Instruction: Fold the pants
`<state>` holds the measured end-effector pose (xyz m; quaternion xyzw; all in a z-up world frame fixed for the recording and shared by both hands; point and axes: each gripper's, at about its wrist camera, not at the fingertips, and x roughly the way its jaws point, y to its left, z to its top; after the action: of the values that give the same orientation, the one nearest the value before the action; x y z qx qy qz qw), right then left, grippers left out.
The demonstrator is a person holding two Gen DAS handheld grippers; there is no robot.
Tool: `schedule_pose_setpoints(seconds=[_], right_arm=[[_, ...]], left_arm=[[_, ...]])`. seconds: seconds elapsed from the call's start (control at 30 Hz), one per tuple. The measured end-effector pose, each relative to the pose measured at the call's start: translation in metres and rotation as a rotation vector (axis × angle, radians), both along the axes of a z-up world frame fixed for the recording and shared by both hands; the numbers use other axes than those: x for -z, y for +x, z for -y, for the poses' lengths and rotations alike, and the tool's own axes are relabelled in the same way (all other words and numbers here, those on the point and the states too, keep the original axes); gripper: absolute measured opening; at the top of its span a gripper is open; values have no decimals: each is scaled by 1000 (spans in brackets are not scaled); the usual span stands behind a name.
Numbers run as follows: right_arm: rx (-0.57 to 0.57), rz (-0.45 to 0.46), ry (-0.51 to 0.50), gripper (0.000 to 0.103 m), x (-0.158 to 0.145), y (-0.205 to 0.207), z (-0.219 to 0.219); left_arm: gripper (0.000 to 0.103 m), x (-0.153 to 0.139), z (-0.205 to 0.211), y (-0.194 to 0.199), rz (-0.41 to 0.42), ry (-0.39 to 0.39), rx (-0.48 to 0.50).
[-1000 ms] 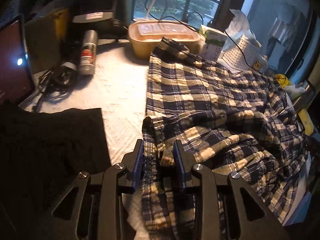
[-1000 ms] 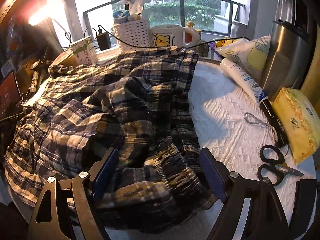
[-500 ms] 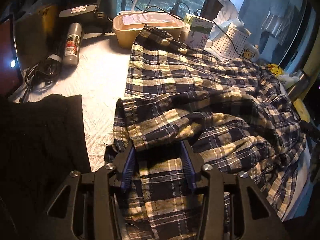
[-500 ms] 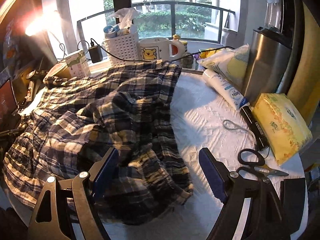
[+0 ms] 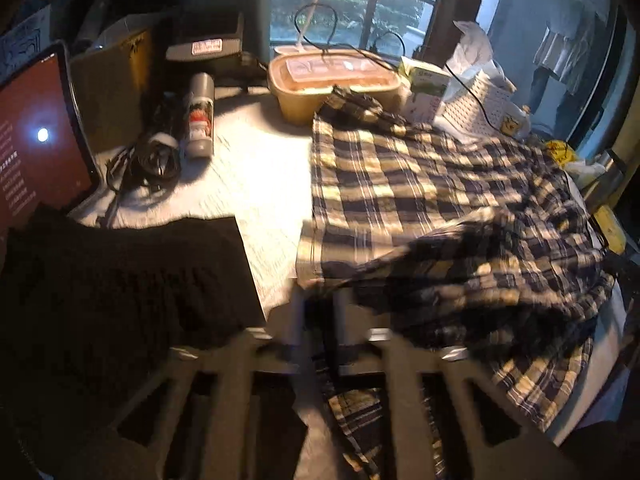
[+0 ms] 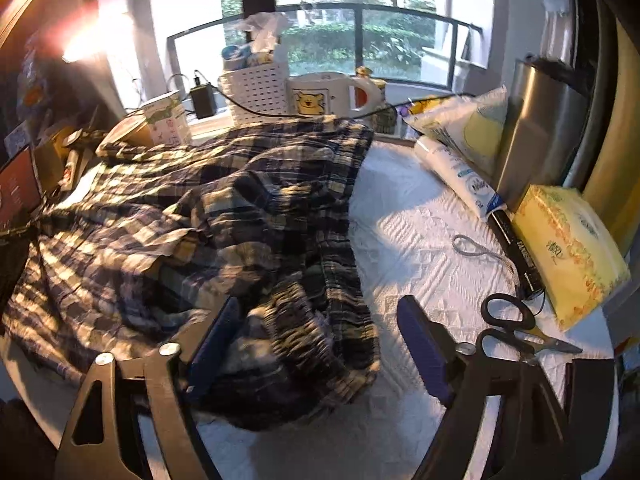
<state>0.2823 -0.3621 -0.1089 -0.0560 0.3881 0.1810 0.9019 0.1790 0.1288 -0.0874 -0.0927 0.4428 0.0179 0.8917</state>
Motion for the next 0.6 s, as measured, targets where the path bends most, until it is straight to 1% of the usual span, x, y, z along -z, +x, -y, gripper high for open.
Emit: schedule_pose_setpoints(seconds=[0.03,0.1,0.2,0.23,0.27,0.33,0.4,0.47,0.5,0.6], right_arm=[[-12,1,-9,57,-1,-4,-1],[-31,3,-17,50,-3,-12,-3],[-57,-29,-43,49,5,-18,-6],[-59,-43,-53,48,10,-18,-7],[-57,-46,-61,45,16,-20,-7],[-43,-39,-42,23,19,-23,-6],[-21,-36,-23,19,15,-26,-6],[-5,-11,-9,7,5,-31,-7],[2,1,1,6,0,-34,-7],[17,54,23,6,-21,-45,-9]], left_arm=[[60,0,2,-5,4,-5,4],[61,-1,7,-20,23,-34,25],[61,0,16,-40,23,-83,65],[61,3,20,-47,17,-99,86],[61,7,26,-56,5,-117,115],[61,17,38,-68,-25,-130,168],[61,27,51,-81,-53,-117,210],[63,33,59,-92,-58,-88,238],[67,33,61,-98,-43,-83,239],[68,33,62,-105,-22,-98,212]])
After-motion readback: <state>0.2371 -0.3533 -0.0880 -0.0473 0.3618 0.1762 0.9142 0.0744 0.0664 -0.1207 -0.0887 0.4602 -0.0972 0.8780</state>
